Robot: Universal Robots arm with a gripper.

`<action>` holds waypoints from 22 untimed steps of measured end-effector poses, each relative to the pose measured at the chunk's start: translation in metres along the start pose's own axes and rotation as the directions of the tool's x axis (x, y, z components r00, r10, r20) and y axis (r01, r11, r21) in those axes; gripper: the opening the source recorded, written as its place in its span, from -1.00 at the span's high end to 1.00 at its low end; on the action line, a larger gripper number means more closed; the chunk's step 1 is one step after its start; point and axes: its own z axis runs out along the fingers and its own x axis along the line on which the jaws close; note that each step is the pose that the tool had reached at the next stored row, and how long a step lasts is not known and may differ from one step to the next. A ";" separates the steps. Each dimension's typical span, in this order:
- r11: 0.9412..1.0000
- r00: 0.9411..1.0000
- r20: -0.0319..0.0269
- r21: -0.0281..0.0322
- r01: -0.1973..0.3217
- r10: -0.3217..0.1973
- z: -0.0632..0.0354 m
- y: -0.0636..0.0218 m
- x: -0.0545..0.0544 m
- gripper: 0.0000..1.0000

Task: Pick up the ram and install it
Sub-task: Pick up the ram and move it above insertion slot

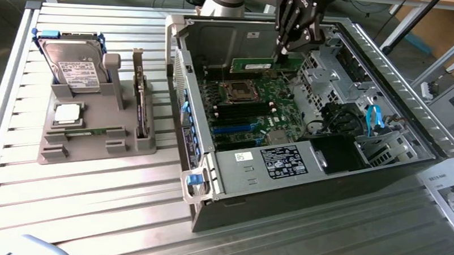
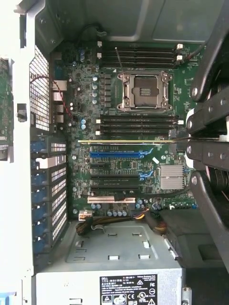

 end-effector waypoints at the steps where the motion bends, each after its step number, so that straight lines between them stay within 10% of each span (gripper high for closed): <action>1: 1.000 1.000 0.000 0.000 0.000 0.000 0.0000 -0.0001 0.000 0.76; 22: 1.000 1.000 0.000 0.000 0.000 0.000 0.0130 -0.0002 -0.001 0.76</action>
